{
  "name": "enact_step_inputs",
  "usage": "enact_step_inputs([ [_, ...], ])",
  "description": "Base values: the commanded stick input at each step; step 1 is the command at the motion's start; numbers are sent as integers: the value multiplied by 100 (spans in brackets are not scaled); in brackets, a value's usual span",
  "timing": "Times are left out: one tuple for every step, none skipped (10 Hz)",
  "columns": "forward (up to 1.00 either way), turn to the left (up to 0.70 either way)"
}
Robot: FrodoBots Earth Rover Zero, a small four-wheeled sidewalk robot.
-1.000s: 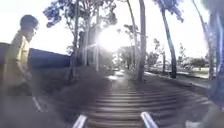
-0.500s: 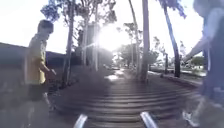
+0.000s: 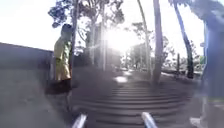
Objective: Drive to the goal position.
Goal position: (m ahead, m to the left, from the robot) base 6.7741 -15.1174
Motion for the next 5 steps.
enact_step_inputs([
  [98, 0],
  [98, 0],
  [98, 0],
  [98, 0],
  [98, 0],
])
